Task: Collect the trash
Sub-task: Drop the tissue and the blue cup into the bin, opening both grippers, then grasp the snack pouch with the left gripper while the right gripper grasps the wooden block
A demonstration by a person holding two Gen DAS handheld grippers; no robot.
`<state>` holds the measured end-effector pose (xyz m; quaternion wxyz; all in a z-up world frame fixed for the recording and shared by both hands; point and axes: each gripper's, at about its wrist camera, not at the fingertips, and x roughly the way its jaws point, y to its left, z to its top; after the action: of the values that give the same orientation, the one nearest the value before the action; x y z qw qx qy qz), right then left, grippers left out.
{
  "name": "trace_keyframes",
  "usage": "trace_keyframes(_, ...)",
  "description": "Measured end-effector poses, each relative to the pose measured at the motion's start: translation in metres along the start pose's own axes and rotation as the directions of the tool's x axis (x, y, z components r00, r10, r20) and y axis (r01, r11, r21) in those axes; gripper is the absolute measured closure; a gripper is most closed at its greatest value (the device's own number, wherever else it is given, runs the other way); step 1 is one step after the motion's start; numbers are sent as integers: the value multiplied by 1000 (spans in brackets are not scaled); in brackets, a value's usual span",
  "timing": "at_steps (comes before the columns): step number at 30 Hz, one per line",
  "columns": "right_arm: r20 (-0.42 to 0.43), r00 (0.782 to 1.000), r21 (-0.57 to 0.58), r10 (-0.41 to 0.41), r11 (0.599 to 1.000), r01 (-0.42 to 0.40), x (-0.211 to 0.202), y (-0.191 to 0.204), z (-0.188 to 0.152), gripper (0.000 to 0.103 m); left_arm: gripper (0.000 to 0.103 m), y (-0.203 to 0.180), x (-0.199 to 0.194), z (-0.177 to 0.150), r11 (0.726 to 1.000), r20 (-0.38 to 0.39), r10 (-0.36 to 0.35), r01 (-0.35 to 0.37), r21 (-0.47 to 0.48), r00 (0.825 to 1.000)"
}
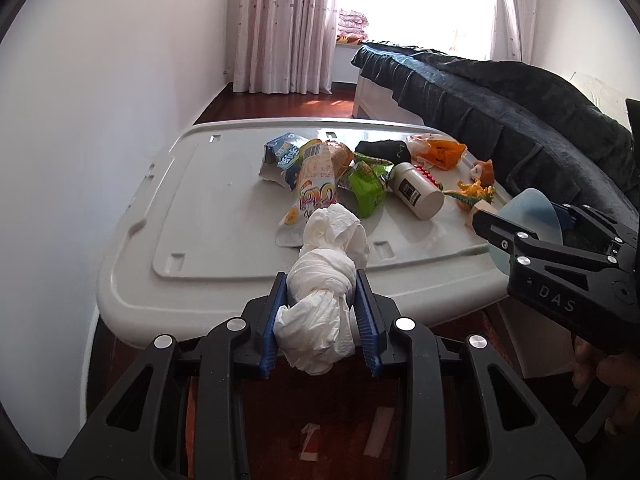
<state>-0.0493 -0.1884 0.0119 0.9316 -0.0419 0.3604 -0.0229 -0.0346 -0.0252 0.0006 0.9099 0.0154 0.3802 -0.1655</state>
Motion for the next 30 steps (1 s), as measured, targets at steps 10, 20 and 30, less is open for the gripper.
trace_keyframes(10,-268,962,9,51,999,-51,-15,24,-91,42,70,6,-13,-68,1000,-205,-6,0,-30,979)
trace_keyframes(20,-230,973,23,-15,1000,21,-32,16,-99,13,21,12,-26,-72,994,-203,40,-59,-90,978)
trace_keyframes(30,-118,988,54,-99,993,106,-37,-21,-66,13,19,26,-26,-36,991,-110,48,-61,-120,993)
